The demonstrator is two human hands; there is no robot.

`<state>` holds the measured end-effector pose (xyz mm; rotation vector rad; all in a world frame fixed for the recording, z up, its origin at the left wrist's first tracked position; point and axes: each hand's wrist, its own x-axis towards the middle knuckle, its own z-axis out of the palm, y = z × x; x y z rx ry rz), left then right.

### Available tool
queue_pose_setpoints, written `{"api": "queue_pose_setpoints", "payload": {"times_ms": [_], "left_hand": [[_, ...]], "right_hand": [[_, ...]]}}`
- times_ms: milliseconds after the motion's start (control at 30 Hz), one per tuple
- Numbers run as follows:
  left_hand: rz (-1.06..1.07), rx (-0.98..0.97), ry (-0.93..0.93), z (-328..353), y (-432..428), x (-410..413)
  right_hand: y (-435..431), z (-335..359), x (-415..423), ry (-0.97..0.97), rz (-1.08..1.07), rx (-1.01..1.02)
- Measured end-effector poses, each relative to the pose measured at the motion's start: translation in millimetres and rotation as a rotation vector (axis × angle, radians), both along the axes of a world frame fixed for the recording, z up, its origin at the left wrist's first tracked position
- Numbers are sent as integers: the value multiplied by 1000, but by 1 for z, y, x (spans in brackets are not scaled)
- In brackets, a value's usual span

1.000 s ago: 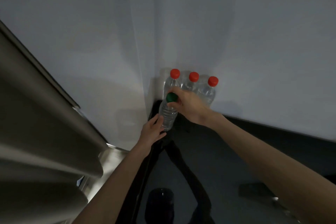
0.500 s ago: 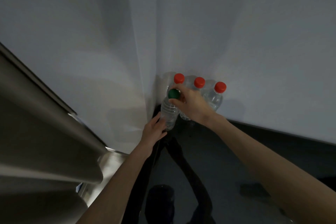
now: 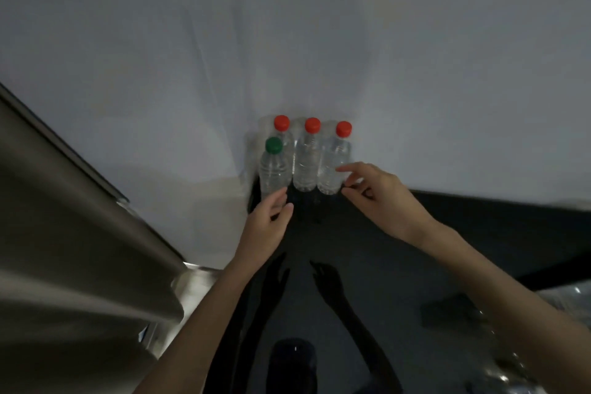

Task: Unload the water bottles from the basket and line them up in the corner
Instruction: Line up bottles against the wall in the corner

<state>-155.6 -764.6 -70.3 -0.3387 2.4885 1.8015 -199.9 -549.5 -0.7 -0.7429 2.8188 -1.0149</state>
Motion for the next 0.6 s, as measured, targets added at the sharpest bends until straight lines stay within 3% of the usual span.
{"api": "queue_pose_setpoints", "payload": {"times_ms": [400, 600], "left_hand": [[-361, -301, 291, 69, 191, 79], [-451, -316, 341, 84, 306, 134]], "right_hand": [[195, 17, 139, 66, -265, -23], [304, 36, 210, 143, -363, -31]]}}
